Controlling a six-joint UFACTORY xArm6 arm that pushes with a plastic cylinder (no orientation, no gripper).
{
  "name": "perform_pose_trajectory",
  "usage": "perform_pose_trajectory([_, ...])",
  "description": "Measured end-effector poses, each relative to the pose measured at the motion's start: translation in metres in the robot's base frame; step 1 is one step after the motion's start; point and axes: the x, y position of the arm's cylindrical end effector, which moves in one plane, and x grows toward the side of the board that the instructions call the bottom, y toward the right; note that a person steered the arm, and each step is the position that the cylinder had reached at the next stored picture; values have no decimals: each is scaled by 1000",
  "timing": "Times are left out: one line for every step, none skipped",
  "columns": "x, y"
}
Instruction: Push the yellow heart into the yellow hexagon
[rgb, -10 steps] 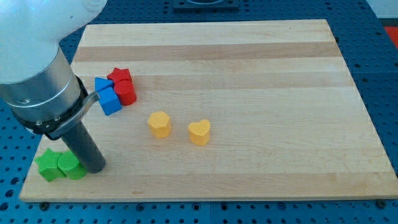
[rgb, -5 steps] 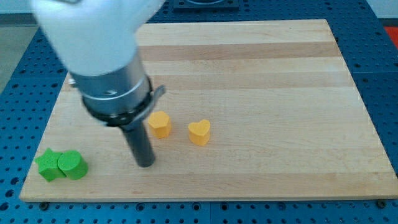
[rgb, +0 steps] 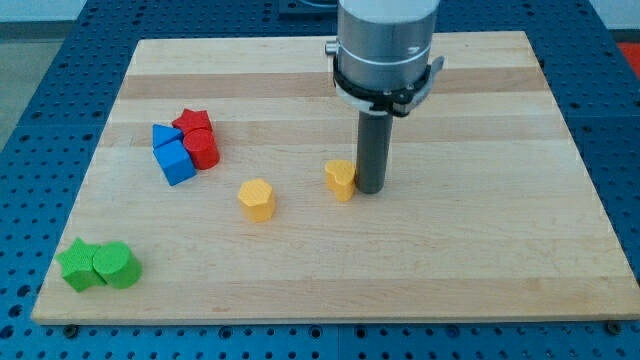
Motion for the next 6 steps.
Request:
perform_pose_trajectory([-7, 2])
perform_pose_trajectory([-7, 6])
perform_pose_trajectory([-7, 0])
perform_pose_trajectory([-7, -23])
perform_pose_trajectory([-6, -54])
perform_pose_trajectory([-2, -81])
